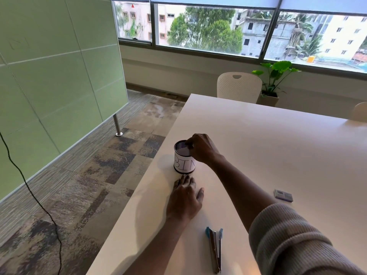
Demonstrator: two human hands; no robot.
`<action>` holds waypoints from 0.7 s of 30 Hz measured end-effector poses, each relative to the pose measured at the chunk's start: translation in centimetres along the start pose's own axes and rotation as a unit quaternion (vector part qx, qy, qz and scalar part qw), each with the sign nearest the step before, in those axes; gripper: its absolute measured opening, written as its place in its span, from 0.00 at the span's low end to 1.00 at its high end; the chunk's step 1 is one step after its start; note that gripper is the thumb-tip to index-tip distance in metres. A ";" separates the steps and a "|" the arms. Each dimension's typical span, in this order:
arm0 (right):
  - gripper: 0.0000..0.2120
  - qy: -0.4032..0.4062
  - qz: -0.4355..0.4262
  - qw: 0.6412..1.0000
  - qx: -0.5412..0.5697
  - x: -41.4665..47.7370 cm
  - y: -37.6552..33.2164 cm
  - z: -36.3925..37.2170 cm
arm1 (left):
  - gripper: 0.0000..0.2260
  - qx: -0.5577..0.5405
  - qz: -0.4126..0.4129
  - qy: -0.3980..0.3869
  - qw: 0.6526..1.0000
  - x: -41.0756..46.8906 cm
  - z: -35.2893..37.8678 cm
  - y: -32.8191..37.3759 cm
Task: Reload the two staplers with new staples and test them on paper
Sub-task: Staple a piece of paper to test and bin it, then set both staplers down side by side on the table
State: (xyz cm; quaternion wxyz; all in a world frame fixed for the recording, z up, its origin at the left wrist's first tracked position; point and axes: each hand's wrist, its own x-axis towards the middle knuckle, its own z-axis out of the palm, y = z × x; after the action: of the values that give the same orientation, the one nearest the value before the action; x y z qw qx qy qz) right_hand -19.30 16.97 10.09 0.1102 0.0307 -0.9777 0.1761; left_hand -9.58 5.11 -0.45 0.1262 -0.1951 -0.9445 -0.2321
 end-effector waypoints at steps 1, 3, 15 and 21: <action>0.14 0.021 -0.001 1.000 0.011 -0.2 0.1 -0.1 | 0.28 0.001 0.001 0.002 1.000 0.0 0.0 0.0; 0.13 0.067 0.006 0.996 0.054 -0.6 0.4 -0.6 | 0.28 0.002 0.003 0.002 1.000 0.0 0.0 0.0; 0.06 0.193 0.084 0.962 0.175 -9.1 3.1 -5.8 | 0.23 -0.066 -0.026 0.015 0.997 0.3 -0.9 0.1; 0.05 0.208 0.119 0.951 0.196 -15.3 4.6 -7.9 | 0.20 -0.101 -0.011 0.060 0.993 0.2 -1.8 0.8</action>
State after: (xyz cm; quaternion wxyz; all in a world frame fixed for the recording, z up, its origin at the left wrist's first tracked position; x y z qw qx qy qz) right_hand -3.26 24.33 12.30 0.2811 -0.1026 -0.8760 0.3783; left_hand -9.11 4.97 1.43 0.1594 -0.1826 -0.9090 -0.3391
